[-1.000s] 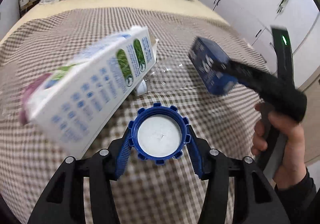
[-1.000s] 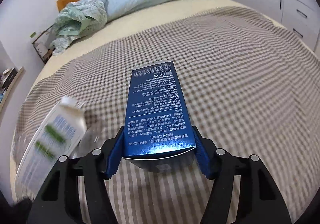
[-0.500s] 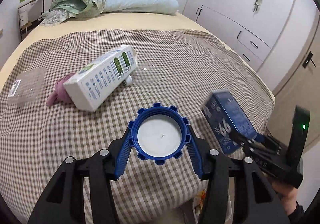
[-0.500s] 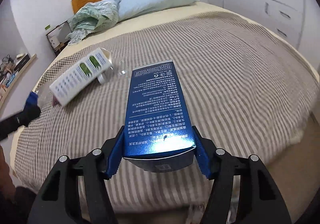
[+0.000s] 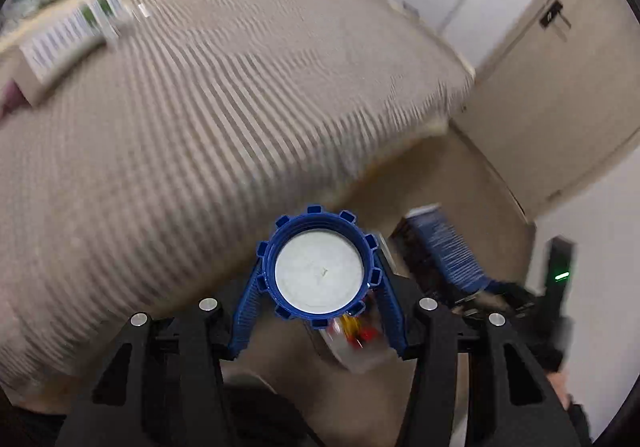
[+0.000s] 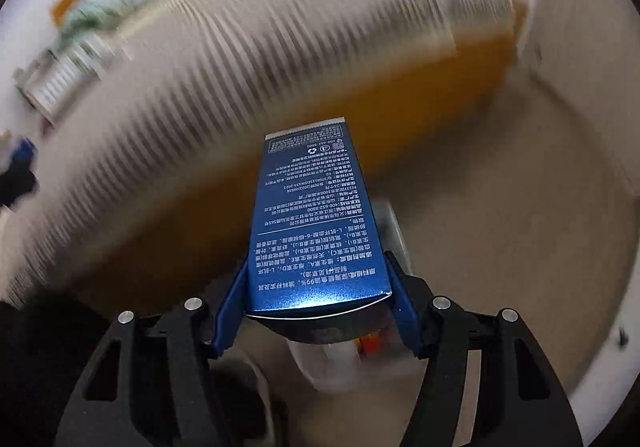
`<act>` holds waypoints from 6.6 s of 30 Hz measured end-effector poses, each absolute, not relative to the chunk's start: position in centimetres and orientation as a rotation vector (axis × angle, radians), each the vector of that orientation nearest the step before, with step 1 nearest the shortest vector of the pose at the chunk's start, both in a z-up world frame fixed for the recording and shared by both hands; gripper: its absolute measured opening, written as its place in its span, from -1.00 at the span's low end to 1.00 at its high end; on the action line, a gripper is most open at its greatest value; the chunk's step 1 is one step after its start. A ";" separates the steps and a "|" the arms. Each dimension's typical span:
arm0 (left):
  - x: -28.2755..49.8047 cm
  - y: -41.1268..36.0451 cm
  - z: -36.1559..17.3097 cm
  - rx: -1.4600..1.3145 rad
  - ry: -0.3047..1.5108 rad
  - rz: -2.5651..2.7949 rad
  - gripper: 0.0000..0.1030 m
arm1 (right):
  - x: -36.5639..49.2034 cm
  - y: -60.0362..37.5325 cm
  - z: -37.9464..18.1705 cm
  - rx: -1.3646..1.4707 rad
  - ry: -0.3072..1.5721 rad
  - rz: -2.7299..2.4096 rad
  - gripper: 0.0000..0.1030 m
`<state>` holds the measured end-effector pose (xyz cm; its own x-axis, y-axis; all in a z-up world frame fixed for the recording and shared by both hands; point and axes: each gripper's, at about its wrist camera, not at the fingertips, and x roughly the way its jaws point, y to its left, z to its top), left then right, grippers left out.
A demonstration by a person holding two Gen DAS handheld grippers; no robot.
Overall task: Collect trash
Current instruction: 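Carry the blue box and blue cap over the wastebasket with both tools, then open both grippers to drop the box and cap into the wastebasket, then move both tools back over the bed toward the milk carton and bottle, then grasp the white milk carton with the right gripper while the left grasps the clear bottle, then carry the milk carton and clear bottle over the wastebasket with both tools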
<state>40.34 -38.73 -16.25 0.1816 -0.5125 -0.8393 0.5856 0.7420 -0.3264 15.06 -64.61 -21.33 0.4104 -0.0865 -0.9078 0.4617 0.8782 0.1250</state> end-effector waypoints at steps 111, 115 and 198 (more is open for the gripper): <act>62.3 -6.6 -15.0 -0.392 0.822 -0.112 0.83 | 45.6 -44.6 -12.5 0.751 0.784 0.086 0.65; 63.4 -5.7 -15.8 -0.426 0.845 -0.096 0.83 | 52.3 -41.1 -14.8 0.908 0.800 0.135 0.65; 64.6 -37.9 -10.8 0.102 0.942 -0.588 -0.38 | 37.1 -57.2 -12.5 0.145 0.828 -0.311 0.31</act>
